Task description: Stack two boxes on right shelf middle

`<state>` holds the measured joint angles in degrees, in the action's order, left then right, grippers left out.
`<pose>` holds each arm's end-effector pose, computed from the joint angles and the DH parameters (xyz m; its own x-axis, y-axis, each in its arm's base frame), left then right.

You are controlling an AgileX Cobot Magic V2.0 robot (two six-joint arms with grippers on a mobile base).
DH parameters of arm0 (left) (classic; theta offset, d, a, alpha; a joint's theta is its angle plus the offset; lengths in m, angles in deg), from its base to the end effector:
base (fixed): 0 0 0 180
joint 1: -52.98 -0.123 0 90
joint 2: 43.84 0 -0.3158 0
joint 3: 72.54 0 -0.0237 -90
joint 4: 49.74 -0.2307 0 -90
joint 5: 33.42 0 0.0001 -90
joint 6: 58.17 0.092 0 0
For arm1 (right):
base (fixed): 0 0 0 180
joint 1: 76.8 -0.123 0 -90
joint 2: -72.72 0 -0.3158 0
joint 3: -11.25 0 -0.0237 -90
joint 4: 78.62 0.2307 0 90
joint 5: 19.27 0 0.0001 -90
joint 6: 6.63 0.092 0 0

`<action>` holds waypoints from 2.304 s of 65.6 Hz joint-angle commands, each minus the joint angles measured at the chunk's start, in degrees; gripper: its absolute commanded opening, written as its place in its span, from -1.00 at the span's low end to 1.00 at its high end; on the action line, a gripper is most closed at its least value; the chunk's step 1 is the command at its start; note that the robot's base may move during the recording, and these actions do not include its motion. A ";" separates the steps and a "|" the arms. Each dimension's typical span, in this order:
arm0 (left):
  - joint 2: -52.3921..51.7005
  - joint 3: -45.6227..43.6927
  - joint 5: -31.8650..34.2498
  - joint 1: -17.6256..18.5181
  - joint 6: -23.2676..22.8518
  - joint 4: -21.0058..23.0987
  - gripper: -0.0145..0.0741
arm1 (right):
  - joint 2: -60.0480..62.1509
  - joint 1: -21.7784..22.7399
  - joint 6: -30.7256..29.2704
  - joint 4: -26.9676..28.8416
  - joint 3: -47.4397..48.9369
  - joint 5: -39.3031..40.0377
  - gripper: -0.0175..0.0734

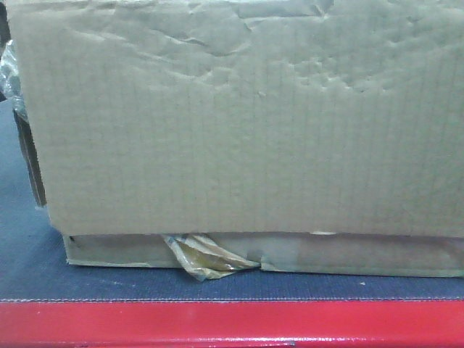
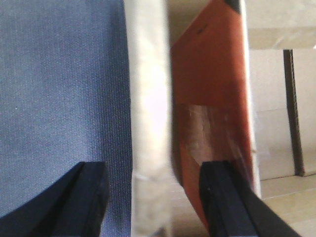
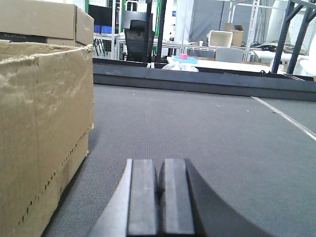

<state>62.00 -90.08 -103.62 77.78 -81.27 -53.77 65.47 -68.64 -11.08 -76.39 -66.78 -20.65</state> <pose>0.3200 -0.1412 0.3719 -0.9311 0.0232 -0.3639 0.0557 0.9953 -0.0788 0.0065 -0.0008 0.2107 0.0522 -0.0466 -0.9975 0.1431 0.9889 -0.0387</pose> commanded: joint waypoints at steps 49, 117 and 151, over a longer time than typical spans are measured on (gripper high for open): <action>-0.57 0.15 0.23 0.49 -1.03 -2.91 0.04 | 0.22 -0.03 0.07 0.24 0.05 1.00 -0.97; -0.57 0.15 0.23 0.49 -1.03 -2.91 0.04 | -49.83 -0.02 3.95 2.46 44.58 -49.27 -0.97; -0.57 0.15 0.23 0.49 -1.04 -2.69 0.04 | -71.43 -12.44 23.51 -7.07 76.16 -64.08 -0.94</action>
<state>62.00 -90.08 -103.54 78.03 -82.01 -56.66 -3.94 -77.86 8.50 -80.53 4.38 -82.14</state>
